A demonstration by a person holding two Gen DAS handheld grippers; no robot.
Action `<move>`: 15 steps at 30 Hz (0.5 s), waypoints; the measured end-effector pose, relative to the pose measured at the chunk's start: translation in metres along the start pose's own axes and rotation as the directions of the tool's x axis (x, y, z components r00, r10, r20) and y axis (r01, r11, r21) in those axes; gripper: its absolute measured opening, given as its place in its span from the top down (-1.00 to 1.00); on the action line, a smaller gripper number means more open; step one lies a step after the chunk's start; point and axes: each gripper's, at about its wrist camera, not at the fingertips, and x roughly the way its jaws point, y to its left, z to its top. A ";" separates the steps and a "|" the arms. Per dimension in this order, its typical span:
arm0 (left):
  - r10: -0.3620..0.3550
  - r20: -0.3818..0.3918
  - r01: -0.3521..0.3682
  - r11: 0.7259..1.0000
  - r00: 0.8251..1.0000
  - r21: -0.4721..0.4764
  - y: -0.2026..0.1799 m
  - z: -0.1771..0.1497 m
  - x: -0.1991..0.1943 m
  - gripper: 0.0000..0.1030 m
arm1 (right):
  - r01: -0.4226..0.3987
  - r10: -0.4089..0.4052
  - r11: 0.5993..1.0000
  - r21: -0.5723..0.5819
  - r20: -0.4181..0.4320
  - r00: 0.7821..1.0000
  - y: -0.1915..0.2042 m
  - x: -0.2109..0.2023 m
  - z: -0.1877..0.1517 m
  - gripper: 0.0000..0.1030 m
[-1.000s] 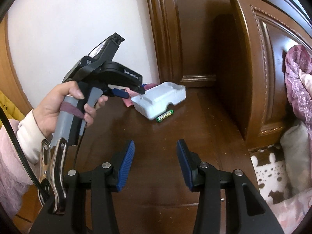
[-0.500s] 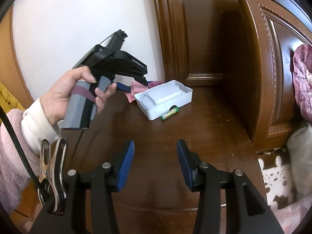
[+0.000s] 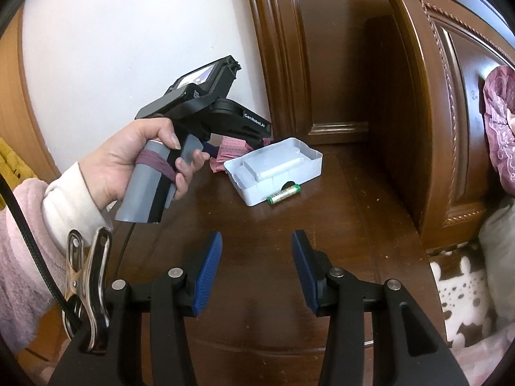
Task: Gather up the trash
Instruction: 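Reach the left tool to the pink paper and close on it, then lift the pink paper with the left tool while the right tool grasps the green battery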
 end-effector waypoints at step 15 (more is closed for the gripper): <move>0.113 0.073 -0.120 0.988 0.991 0.095 -0.019 -0.030 -0.005 0.23 | 0.004 -0.005 0.999 0.032 0.008 1.000 -0.006 0.002 -0.001 0.11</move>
